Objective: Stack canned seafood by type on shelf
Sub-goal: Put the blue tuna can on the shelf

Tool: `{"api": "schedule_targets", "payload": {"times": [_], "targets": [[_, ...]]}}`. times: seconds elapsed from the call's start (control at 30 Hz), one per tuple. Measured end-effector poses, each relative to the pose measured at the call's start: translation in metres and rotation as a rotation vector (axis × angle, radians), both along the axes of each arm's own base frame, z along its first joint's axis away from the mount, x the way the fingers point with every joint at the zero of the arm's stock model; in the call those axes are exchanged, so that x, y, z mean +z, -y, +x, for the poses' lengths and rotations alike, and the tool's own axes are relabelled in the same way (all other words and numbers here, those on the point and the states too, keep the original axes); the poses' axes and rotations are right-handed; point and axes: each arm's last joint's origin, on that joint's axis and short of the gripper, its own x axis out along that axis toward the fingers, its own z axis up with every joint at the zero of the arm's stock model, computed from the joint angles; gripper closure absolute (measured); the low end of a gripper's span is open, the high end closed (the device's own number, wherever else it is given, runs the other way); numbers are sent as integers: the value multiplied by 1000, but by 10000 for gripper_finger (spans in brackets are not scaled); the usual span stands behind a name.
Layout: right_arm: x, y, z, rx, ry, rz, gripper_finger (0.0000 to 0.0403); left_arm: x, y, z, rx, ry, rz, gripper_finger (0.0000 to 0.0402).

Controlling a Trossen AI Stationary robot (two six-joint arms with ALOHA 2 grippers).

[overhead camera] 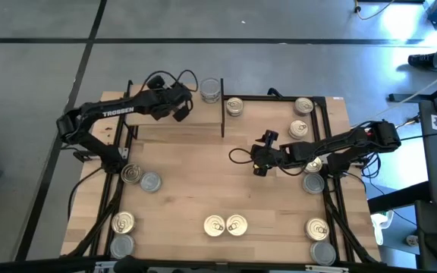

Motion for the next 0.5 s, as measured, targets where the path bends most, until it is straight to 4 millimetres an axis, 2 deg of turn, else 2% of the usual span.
{"api": "schedule_targets", "payload": {"times": [0.33, 0.5], "targets": [[0, 0, 0, 10, -2, 15, 63, -6, -3, -21, 145, -55, -75, 396], [0, 0, 0, 10, -1, 15, 63, 1, 3, -12, 84, -50, -61, 396]]}}
